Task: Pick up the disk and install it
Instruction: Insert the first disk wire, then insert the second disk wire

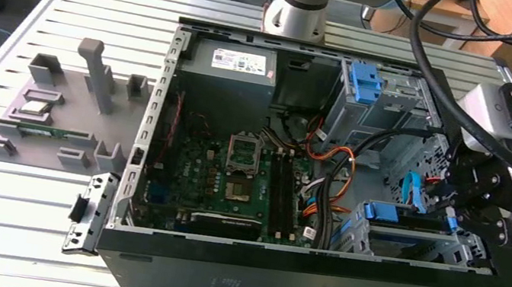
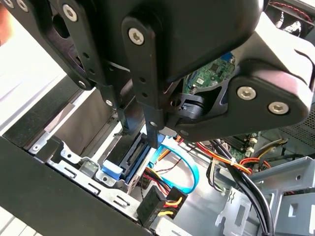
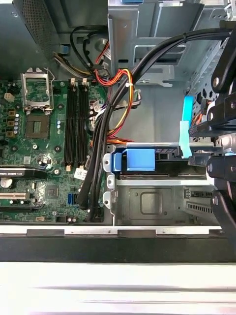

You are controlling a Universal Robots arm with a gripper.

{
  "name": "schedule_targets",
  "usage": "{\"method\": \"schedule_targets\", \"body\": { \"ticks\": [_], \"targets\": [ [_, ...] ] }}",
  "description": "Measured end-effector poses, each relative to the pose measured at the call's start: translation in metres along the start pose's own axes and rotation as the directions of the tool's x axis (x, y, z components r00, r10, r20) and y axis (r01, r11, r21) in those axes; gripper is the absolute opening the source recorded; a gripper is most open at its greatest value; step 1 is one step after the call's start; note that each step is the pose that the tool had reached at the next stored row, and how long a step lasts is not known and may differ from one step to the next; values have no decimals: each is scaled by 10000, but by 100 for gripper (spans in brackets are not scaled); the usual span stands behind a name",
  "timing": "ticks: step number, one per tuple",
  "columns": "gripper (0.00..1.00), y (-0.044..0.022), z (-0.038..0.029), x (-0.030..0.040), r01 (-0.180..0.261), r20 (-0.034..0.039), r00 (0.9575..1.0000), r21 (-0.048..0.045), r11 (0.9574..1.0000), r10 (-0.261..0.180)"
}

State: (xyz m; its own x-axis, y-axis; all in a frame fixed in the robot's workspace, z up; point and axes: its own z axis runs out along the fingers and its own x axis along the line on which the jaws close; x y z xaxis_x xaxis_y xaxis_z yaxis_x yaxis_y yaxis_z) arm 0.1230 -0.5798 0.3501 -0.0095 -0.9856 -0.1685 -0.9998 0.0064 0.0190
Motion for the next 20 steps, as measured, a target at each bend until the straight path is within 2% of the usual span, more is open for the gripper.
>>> {"method": "schedule_targets", "body": {
  "ticks": [5,7,20],
  "targets": [
    [29,-1,-18,-3,1,3,10000,0,10000,-1],
    [29,0,-56,-10,1,1,10000,0,10000,-1],
    [29,-5,-74,-21,1,1,10000,0,10000,-1]
  ]
}}
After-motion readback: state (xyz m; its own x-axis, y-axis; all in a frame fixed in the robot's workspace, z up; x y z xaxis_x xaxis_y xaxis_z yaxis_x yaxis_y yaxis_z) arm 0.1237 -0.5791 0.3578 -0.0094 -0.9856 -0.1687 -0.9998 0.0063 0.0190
